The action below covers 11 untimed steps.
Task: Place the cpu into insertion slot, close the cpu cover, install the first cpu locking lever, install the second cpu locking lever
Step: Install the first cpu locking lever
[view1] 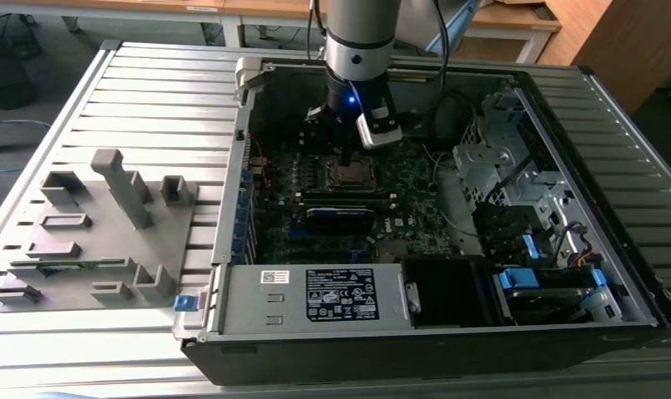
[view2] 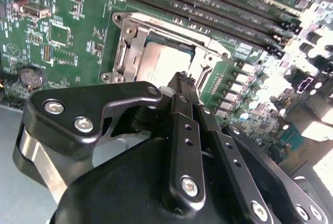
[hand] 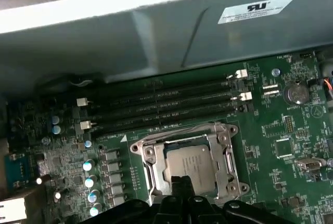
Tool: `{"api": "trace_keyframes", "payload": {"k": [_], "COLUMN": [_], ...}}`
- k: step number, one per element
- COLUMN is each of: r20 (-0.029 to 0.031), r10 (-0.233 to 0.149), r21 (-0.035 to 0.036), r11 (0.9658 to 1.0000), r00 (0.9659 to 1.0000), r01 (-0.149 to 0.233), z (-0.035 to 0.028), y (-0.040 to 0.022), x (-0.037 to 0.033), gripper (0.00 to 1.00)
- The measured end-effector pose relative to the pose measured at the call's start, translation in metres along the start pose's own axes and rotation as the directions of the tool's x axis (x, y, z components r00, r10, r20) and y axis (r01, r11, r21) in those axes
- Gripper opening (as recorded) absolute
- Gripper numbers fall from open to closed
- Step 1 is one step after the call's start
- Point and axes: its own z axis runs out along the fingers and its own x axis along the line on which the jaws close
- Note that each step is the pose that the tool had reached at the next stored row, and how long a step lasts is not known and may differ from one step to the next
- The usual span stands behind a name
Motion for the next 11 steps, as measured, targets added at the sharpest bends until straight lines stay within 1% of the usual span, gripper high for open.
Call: {"api": "trace_keyframes", "payload": {"k": [5, 6, 9, 11], "r20": [0.0002, 0.0002, 0.0, -0.0004], "r10": [0.0, -0.001, -0.003, -0.011], "r21": [0.0004, 0.0003, 0.0003, 0.0], "r11": [1.0, 1.0, 1.0, 0.9999], "r00": [1.0, 1.0, 1.0, 0.9999], "r01": [0.0, 0.001, 0.003, 0.011], "z": [0.0002, 0.0004, 0.001, 0.0014], "y": [0.0001, 0.0004, 0.0016, 0.002], "x": [-0.0004, -0.0016, -0.0078, -0.0104], "gripper": [0.11, 0.11, 0.11, 0.11]}}
